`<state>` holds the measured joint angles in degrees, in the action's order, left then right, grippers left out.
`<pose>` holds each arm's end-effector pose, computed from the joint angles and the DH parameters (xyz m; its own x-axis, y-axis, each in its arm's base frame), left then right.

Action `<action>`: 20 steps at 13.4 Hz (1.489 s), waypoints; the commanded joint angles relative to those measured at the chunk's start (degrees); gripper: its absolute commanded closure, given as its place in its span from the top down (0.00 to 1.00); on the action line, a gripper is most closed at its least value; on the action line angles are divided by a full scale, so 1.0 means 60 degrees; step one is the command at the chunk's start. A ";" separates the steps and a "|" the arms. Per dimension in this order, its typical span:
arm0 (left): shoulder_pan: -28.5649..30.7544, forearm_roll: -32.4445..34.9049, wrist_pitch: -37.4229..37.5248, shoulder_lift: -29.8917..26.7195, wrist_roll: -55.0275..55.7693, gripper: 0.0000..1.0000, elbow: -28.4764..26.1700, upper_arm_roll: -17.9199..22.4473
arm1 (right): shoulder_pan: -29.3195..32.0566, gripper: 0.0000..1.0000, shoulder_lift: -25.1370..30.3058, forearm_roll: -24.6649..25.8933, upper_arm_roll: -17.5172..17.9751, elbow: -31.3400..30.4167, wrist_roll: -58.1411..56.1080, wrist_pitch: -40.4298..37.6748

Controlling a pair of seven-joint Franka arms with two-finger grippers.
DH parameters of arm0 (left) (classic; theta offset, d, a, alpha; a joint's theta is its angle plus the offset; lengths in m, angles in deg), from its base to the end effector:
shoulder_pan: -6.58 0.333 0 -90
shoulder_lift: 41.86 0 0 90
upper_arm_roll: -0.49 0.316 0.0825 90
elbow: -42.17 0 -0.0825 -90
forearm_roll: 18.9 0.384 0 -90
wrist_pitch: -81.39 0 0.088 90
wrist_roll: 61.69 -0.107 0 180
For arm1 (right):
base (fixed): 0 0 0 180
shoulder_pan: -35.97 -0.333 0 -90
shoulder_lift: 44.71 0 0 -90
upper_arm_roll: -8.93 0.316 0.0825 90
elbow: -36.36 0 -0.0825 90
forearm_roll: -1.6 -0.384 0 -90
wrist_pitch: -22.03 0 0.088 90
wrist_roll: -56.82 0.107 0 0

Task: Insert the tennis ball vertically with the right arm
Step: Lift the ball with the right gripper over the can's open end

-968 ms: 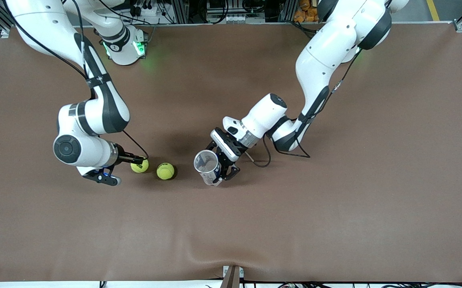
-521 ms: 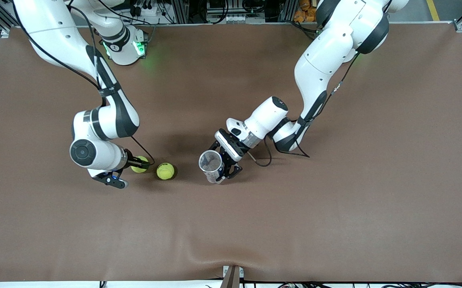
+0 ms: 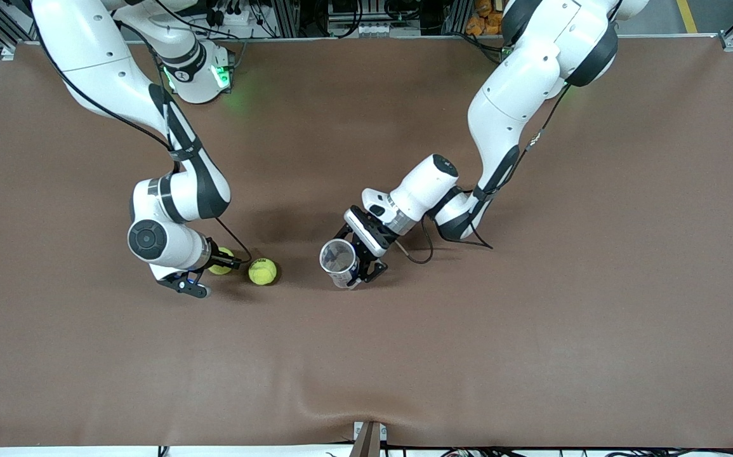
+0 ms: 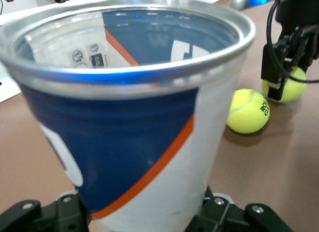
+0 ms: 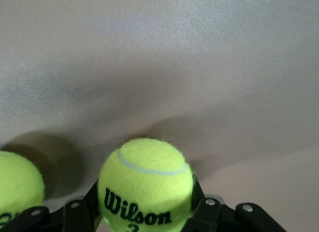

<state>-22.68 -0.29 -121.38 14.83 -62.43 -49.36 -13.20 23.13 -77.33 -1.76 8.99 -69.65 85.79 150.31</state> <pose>0.5310 -0.4865 0.1813 0.3339 -0.4297 0.8390 -0.7975 -0.6033 0.0083 0.6068 0.1407 0.2000 0.9324 -0.3151 -0.1768 -0.3107 -0.9490 0.0530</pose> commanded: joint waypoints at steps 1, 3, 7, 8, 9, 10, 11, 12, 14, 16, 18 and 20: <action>0.0043 -0.0099 -0.0161 0.0057 0.0095 0.77 -0.0038 -0.0003 | -0.0056 0.01 0.0397 0.0063 -0.0038 0.0949 0.0356 -0.1685; 0.0043 -0.0085 -0.0161 0.0087 0.0095 0.77 -0.0038 -0.0003 | -0.0143 0.01 0.0427 -0.0025 -0.0009 0.2324 0.1202 -0.3426; 0.0043 -0.0085 -0.0161 0.0102 0.0080 0.78 -0.0038 -0.0003 | -0.0261 0.01 0.0530 -0.1104 0.0459 0.4115 0.3061 -0.5177; 0.0043 -0.0085 -0.0161 0.0102 0.0095 0.78 -0.0038 -0.0003 | -0.0290 0.01 0.0603 -0.1544 0.0475 0.4437 0.3923 -0.5179; 0.0043 -0.0085 -0.0161 0.0102 0.0095 0.78 -0.0038 -0.0003 | -0.0392 0.01 0.0603 -0.1897 0.0620 0.4644 0.4758 -0.5164; 0.0043 -0.0085 -0.0161 0.0102 0.0080 0.78 -0.0038 -0.0003 | -0.0625 0.01 0.0603 -0.1944 0.0766 0.4863 0.5463 -0.5135; 0.0043 -0.0085 -0.0161 0.0102 0.0095 0.78 -0.0038 -0.0003 | -0.0932 0.01 0.0545 -0.1944 0.0782 0.5068 0.6064 -0.5033; 0.0043 -0.0085 -0.0161 0.0102 0.0095 0.78 -0.0023 -0.0003 | -0.1326 0.01 0.0501 -0.1930 0.0782 0.5143 0.6607 -0.4728; 0.0043 -0.0085 -0.0161 0.0102 0.0095 0.78 -0.0023 -0.0003 | -0.1826 0.02 0.0443 -0.1973 0.0782 0.5144 0.7545 -0.3908; 0.0043 -0.0085 -0.0161 0.0102 0.0095 0.78 -0.0023 -0.0003 | -0.2339 0.02 0.0267 -0.1959 0.0782 0.5158 0.8308 -0.3045; 0.0043 -0.0085 -0.0161 0.0102 0.0095 0.78 -0.0023 -0.0003 | -0.2487 0.03 0.0164 -0.1974 0.0782 0.5158 0.8677 -0.2646; 0.0043 -0.0085 -0.0161 0.0102 0.0080 0.78 -0.0023 -0.0003 | -0.2662 0.03 -0.0055 -0.1959 0.0782 0.5173 0.8853 -0.2193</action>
<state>-22.49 -0.29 -121.57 14.99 -62.42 -49.44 -13.21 7.59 -76.01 -12.91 13.90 -40.41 137.38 135.78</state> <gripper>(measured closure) 0.220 0.326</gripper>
